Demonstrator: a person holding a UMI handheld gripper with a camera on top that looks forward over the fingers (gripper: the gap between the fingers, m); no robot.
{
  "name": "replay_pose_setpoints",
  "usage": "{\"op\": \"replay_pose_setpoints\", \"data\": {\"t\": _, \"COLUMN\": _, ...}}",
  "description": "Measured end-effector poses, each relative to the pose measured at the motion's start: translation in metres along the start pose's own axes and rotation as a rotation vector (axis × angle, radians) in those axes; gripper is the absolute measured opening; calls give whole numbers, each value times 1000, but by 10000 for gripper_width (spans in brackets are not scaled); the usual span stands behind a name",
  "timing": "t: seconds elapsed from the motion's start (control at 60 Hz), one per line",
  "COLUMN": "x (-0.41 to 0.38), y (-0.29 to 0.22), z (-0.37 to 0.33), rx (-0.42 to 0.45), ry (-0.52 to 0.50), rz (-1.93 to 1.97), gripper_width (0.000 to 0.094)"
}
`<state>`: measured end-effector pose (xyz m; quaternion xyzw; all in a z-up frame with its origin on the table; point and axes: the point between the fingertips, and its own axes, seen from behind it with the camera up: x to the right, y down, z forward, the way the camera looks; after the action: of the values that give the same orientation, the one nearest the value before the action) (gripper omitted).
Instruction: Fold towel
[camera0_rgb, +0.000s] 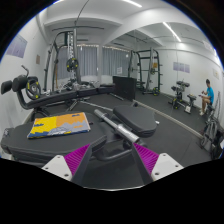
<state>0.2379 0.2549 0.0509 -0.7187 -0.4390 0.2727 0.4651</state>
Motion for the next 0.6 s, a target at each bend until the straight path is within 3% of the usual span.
{"op": "replay_pose_setpoints", "data": {"t": 0.25, "x": -77, "y": -15, "z": -2, "rx": 19, "ry": -106, "rz": -40, "gripper_width": 865}}
{"op": "replay_pose_setpoints", "data": {"t": 0.6, "x": -293, "y": -47, "z": -38, "rx": 38, "ry": -337, "rz": -114, "gripper_width": 857}}
